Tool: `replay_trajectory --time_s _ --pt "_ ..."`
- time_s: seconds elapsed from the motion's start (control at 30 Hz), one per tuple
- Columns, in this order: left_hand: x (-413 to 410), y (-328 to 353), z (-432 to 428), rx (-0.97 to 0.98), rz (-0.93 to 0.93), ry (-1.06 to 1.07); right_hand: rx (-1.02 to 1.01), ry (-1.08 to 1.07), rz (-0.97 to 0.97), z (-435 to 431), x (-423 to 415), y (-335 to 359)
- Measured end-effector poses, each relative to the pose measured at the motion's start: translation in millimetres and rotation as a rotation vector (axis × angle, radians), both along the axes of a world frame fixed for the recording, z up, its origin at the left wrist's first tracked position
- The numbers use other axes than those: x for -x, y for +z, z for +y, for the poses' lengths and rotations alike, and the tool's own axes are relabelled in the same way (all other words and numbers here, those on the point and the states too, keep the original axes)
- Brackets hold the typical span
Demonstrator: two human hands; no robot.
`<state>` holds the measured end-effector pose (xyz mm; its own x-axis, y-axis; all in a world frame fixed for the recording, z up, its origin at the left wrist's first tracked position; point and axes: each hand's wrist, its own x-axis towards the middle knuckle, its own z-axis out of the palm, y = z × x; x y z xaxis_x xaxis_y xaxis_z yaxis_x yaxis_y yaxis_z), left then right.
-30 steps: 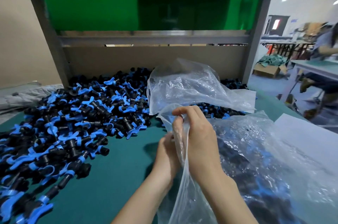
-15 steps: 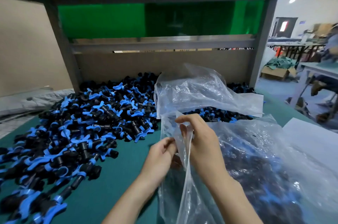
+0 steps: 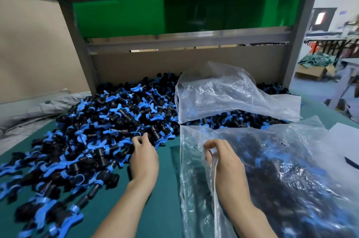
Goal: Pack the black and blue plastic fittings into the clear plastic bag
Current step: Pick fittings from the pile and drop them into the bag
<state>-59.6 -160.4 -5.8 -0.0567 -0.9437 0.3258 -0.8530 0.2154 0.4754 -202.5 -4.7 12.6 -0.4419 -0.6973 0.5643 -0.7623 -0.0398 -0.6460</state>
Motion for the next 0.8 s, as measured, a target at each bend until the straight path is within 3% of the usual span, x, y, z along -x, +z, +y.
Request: replay_trajectory --time_s 0.1,0.4,0.67,0.73,0.8 --pt "2.7 -2.4 -6.1 0.001 -0.095 0.034 -0.001 0.004 0.002 0.1 1.6 -1.6" --pt "3.1 3.0 2.4 -0.003 -0.128 0.052 -0.048 0.001 -0.018 0.6 4.6 -8.1" --pt "-4.1 6.1 19.8 0.092 -0.039 -0.099 -0.076 -0.006 -0.04 -0.8 6.5 -11.6" --pt "-6.7 6.1 23.6 0.087 0.102 -0.19 -0.068 -0.003 -0.032 -0.8 6.5 -12.8" --pt "-11.8 3.8 29.9 0.018 0.394 -0.303 -0.063 -0.008 -0.009 -1.5 6.1 -13.3"
